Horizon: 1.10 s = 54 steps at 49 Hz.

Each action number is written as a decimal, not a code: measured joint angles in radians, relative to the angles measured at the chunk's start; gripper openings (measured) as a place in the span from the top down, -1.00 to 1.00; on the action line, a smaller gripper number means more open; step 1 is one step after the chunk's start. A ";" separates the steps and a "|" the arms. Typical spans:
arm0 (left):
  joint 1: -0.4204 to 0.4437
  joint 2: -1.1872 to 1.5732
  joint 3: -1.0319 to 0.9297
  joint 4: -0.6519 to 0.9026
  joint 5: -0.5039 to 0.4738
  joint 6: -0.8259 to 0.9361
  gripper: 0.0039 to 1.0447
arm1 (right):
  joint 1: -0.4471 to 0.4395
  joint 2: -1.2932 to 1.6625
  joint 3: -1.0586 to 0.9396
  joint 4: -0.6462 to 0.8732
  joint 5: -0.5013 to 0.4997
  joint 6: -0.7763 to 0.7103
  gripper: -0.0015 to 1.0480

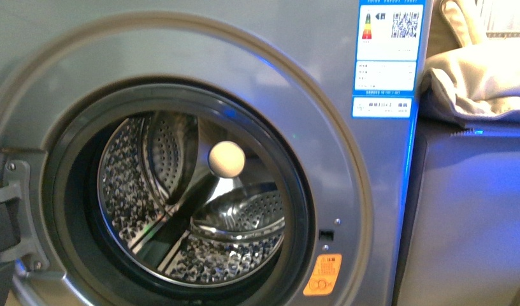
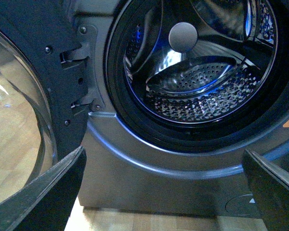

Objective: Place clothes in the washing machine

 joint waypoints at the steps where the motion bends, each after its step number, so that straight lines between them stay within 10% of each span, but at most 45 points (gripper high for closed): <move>1: 0.000 0.000 0.000 0.000 0.000 0.000 -0.88 | -0.002 -0.034 -0.009 0.003 -0.014 0.010 0.69; 30: 0.000 0.000 0.000 0.000 0.000 0.000 -0.88 | 0.082 -0.740 0.294 0.060 -0.229 0.583 0.70; 54: 0.000 0.000 0.000 0.000 0.000 0.000 -0.88 | 0.722 -0.806 0.938 -0.529 -0.028 0.697 0.70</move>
